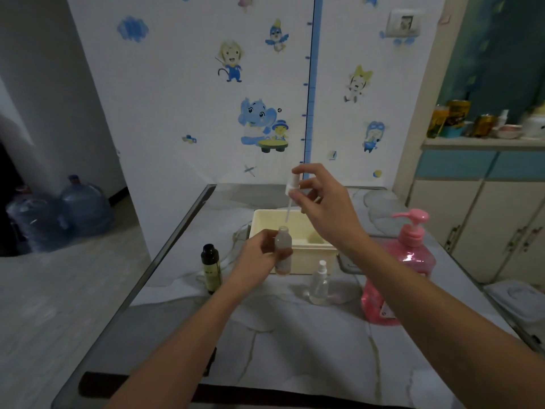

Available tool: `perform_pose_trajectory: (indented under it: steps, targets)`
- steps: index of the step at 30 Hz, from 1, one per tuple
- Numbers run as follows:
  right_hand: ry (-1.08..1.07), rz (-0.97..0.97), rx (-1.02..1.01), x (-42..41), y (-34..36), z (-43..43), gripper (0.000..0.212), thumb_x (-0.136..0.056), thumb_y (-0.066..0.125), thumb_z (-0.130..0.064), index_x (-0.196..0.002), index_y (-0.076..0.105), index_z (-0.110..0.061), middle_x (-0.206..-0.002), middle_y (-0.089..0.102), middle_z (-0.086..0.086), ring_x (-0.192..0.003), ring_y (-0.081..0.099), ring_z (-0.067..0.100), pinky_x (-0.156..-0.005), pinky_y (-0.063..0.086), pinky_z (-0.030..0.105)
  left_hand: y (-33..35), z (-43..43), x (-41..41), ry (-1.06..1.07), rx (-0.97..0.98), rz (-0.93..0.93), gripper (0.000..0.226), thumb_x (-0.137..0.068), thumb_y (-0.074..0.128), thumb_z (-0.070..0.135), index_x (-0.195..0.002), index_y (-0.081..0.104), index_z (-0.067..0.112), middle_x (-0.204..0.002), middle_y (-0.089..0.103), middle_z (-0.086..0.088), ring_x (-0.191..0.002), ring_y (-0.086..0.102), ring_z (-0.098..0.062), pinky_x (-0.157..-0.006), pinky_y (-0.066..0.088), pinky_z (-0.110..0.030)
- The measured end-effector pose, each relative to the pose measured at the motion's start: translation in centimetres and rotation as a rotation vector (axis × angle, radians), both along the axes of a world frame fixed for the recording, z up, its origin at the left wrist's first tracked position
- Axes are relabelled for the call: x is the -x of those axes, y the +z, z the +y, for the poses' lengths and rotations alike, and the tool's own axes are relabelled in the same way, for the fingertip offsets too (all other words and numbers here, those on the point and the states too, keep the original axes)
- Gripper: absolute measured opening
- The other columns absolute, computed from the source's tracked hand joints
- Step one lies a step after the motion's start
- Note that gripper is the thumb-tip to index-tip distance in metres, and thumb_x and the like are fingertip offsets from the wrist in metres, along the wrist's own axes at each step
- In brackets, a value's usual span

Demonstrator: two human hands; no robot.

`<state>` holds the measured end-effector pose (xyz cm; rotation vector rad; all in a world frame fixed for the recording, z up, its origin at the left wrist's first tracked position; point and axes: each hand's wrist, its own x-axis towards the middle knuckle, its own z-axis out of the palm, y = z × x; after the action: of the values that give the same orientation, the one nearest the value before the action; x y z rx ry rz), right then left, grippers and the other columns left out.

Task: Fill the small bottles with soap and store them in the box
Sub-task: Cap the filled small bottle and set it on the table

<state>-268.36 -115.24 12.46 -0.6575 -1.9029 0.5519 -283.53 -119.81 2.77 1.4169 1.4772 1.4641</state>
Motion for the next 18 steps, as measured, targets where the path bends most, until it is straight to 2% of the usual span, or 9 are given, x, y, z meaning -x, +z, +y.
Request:
perform_pose_trajectory:
  steps: [4,10,14,18]
  targets:
    - [0.018,-0.024,0.022,0.4,-0.9,0.0,0.028,-0.089,0.066,-0.030,-0.112,0.053,-0.038,-0.092,0.068,-0.007,-0.066,0.063,0.011,-0.067,0.058,0.037,0.7,-0.5,-0.3,-0.023,-0.004,-0.021,0.031,-0.080,0.075,0.014,-0.105,0.059,0.023,-0.099,0.067,0.011,-0.086,0.064,0.009,-0.068,0.048,-0.006]
    - [0.040,-0.098,0.047,0.4,-2.2,0.0,0.028,-0.088,0.067,-0.028,-0.109,0.051,-0.040,-0.088,0.067,-0.008,-0.067,0.063,0.011,-0.068,0.057,0.036,1.2,-0.4,-0.5,-0.019,-0.051,-0.066,0.030,-0.080,0.074,0.009,-0.106,0.061,0.016,-0.103,0.069,-0.001,-0.097,0.066,-0.014,-0.081,0.055,-0.023]
    - [0.049,-0.138,0.074,0.3,-3.4,-0.1,0.030,-0.087,0.068,-0.027,-0.108,0.052,-0.040,-0.090,0.068,-0.009,-0.065,0.062,0.010,-0.068,0.056,0.033,1.2,-0.2,-0.4,-0.011,-0.083,-0.036,0.033,-0.079,0.074,0.007,-0.110,0.062,0.008,-0.102,0.070,-0.006,-0.095,0.068,-0.017,-0.082,0.056,-0.027]
    - [0.056,-0.159,0.085,0.3,-3.7,0.1,0.030,-0.087,0.067,-0.028,-0.107,0.051,-0.042,-0.095,0.069,-0.009,-0.066,0.063,0.010,-0.066,0.058,0.033,1.2,-0.2,-0.6,-0.019,-0.087,-0.046,0.031,-0.079,0.075,0.006,-0.108,0.063,0.009,-0.099,0.071,-0.006,-0.094,0.069,-0.018,-0.082,0.057,-0.029]
